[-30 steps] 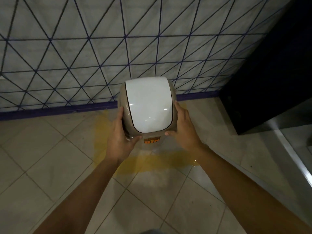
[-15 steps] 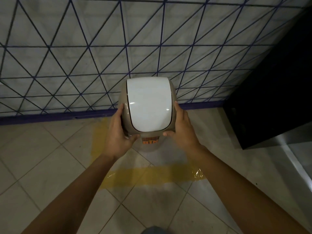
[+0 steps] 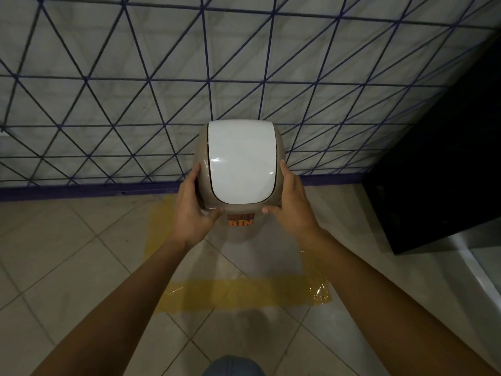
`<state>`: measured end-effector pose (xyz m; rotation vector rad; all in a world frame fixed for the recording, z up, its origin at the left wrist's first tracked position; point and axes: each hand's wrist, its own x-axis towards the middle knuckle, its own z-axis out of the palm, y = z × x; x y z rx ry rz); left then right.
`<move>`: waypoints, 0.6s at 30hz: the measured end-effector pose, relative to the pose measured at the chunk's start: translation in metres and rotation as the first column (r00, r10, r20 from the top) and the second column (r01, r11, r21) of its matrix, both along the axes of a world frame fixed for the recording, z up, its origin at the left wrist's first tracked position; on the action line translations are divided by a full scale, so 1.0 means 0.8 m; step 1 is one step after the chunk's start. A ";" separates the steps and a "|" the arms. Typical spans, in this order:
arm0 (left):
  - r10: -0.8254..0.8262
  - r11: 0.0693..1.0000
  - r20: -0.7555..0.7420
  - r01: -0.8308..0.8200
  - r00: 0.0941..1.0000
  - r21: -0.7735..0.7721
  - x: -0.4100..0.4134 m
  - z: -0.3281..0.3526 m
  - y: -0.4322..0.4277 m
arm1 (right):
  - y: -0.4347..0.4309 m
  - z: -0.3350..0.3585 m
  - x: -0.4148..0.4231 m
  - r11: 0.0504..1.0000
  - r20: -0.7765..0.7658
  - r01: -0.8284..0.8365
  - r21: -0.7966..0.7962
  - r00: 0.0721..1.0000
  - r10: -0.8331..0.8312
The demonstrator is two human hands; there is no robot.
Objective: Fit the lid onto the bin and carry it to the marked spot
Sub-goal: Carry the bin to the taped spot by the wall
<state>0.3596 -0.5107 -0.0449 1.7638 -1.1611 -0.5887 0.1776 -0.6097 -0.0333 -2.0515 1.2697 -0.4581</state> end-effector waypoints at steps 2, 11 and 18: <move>0.017 1.000 -0.023 -0.017 1.000 -0.007 -0.001 0.000 -0.005 | -0.005 0.000 0.001 1.000 0.000 0.001 0.001 1.000 -0.001; 0.027 1.000 -0.236 -0.024 0.971 0.012 0.007 -0.006 -0.008 | -0.012 -0.008 -0.001 0.993 0.164 0.048 0.111 0.984 -0.066; 0.040 0.997 -0.372 -0.014 0.928 0.073 0.013 -0.007 -0.011 | -0.013 -0.005 0.000 0.977 0.303 0.093 0.191 0.941 -0.149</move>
